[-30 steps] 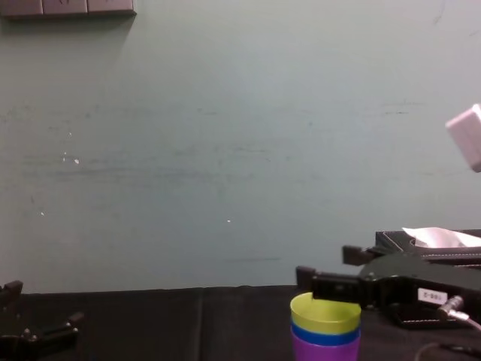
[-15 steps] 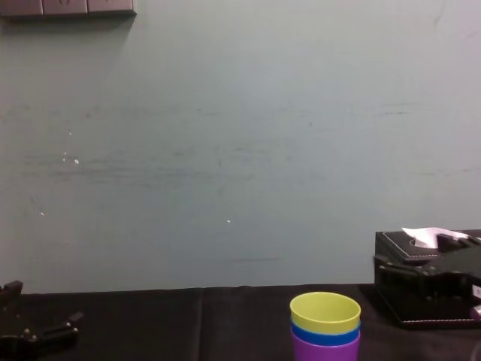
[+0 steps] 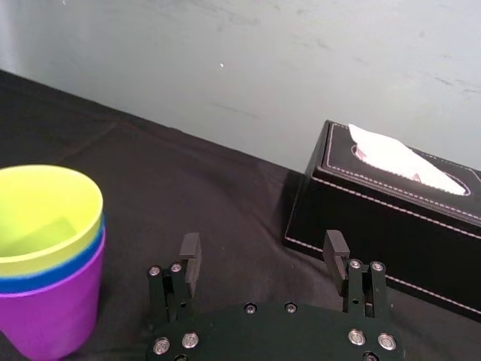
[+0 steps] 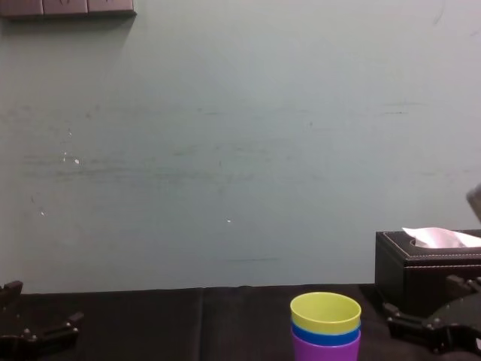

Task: Stack the three plastic cups sequentially using one hand.

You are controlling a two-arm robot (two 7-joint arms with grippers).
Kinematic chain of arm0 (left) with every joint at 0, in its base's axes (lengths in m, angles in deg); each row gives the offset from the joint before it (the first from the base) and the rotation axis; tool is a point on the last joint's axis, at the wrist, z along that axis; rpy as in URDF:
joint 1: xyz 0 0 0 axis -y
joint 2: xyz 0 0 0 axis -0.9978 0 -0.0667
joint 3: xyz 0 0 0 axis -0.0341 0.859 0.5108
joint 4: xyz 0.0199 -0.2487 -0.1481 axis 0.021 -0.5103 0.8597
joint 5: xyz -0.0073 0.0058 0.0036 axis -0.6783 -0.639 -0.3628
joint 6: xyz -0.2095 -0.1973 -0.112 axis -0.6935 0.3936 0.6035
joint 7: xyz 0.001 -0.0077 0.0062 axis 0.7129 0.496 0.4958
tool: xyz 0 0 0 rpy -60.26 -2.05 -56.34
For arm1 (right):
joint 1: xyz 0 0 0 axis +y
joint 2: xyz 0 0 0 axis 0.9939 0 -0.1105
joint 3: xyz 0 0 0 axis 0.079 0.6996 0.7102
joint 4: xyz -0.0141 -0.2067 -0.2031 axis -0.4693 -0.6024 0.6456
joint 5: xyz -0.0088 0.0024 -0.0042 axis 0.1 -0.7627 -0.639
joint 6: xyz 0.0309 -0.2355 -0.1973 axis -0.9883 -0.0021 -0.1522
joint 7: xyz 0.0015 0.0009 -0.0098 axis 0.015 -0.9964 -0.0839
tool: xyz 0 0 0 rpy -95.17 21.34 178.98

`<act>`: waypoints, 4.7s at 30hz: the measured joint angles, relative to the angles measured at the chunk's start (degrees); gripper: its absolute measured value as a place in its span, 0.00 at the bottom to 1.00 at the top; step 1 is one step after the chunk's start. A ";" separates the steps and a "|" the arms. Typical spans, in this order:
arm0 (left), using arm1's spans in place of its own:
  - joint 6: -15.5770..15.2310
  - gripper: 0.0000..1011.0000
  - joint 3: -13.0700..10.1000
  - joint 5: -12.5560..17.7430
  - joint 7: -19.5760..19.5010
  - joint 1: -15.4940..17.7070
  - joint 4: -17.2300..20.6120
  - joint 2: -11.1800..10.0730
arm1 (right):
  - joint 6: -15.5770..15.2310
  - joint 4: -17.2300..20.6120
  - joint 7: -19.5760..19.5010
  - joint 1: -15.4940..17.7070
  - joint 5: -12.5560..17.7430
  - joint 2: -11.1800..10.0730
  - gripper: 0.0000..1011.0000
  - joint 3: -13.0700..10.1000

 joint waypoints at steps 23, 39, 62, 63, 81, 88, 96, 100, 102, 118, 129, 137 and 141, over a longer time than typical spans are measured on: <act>0.00 1.00 0.00 0.00 0.00 0.00 0.00 0.00 | -0.06 -0.02 -0.10 -0.03 0.06 -0.04 0.99 0.00; 0.00 1.00 0.00 0.00 0.00 0.00 0.00 0.00 | 0.03 0.05 0.06 -0.06 0.22 -0.09 0.99 0.00; 0.00 1.00 0.00 0.00 0.00 0.00 0.00 0.00 | 0.02 0.05 0.11 -0.06 0.23 -0.09 0.99 0.00; 0.00 1.00 0.00 0.00 0.00 0.00 0.00 0.00 | 0.02 0.05 0.11 -0.06 0.23 -0.09 0.99 0.00; 0.00 1.00 0.00 0.00 0.00 0.00 0.00 0.00 | 0.02 0.04 0.10 -0.06 0.23 -0.09 0.99 0.00; 0.00 1.00 0.00 0.01 0.00 0.00 0.00 0.00 | 0.02 0.05 0.10 -0.06 0.23 -0.09 0.99 0.00; 0.00 1.00 0.00 0.00 0.00 0.00 0.00 0.00 | 0.02 0.04 0.10 -0.06 0.23 -0.09 0.99 0.00; 0.00 1.00 0.00 0.00 0.00 0.00 0.00 0.00 | 0.02 0.04 0.10 -0.06 0.23 -0.09 0.99 0.00; 0.00 1.00 0.00 0.00 0.00 0.00 0.00 0.00 | 0.02 0.05 0.10 -0.06 0.23 -0.09 0.99 0.00; 0.00 1.00 0.00 0.00 0.00 0.00 0.00 0.00 | 0.02 0.05 0.10 -0.06 0.23 -0.09 0.99 0.00; 0.00 1.00 0.00 0.00 0.00 0.00 0.00 0.00 | 0.02 0.04 0.11 -0.06 0.23 -0.09 0.99 0.00; 0.00 1.00 0.00 0.00 0.00 0.00 0.00 0.00 | 0.02 0.05 0.10 -0.06 0.23 -0.09 0.99 0.00; 0.00 1.00 0.00 0.00 0.00 0.00 0.00 0.00 | 0.02 0.05 0.10 -0.06 0.23 -0.09 0.99 0.00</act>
